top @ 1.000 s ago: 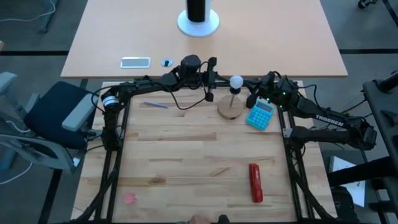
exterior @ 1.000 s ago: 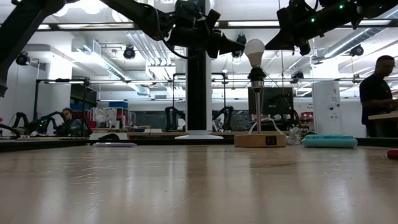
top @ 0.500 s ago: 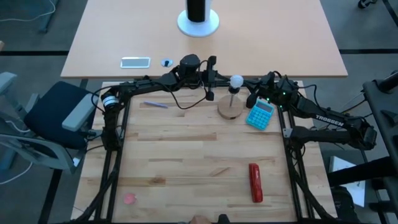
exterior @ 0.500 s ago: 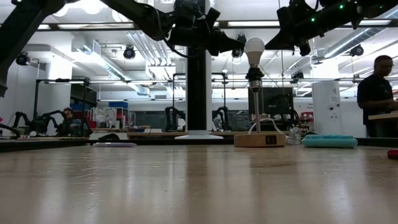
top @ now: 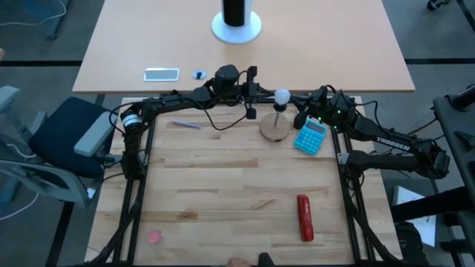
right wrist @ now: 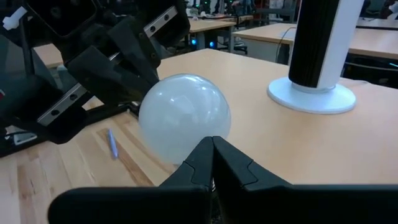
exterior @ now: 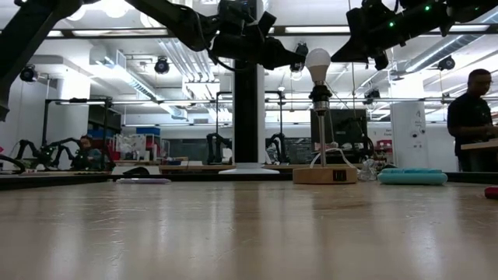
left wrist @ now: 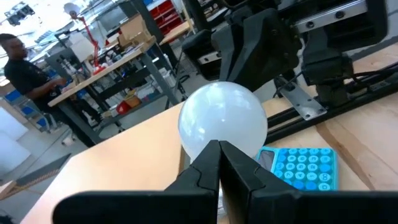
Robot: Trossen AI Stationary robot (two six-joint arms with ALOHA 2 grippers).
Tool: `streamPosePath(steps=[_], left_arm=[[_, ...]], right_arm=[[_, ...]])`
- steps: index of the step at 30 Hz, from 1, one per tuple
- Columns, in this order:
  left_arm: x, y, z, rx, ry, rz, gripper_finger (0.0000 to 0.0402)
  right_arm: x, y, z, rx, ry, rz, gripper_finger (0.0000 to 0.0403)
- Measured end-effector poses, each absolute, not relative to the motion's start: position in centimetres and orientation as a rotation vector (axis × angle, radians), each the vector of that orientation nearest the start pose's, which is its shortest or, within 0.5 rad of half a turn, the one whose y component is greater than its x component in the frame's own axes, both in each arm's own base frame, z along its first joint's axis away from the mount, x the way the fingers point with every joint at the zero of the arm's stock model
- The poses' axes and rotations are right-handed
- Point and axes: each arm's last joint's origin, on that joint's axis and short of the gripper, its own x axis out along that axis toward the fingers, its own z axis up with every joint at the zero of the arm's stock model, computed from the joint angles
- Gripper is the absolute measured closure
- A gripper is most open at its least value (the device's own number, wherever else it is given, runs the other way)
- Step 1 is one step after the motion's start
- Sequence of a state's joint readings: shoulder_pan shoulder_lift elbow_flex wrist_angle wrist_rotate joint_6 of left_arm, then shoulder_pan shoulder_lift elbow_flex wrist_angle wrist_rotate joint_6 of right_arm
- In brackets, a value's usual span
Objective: Screw lightbulb
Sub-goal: Insert the lightbulb into the lamp
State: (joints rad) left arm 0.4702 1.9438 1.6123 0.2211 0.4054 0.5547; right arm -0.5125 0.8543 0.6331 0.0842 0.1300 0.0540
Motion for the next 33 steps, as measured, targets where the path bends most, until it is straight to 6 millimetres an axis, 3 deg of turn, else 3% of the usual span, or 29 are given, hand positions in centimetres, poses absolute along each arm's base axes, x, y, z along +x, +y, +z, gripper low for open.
streamPosePath(steps=[16, 33], left_arm=[[42.09, 20.18, 30.88, 0.456, 0.101, 0.047, 0.0401], [41.9, 20.36, 31.02, 0.409, 0.103, 0.054, 0.0401]], right_arm=[[17.53, -10.42, 28.45, 0.092, 0.169, -0.684, 0.0401], [17.41, -10.4, 28.87, 0.052, 0.144, -0.697, 0.0401]])
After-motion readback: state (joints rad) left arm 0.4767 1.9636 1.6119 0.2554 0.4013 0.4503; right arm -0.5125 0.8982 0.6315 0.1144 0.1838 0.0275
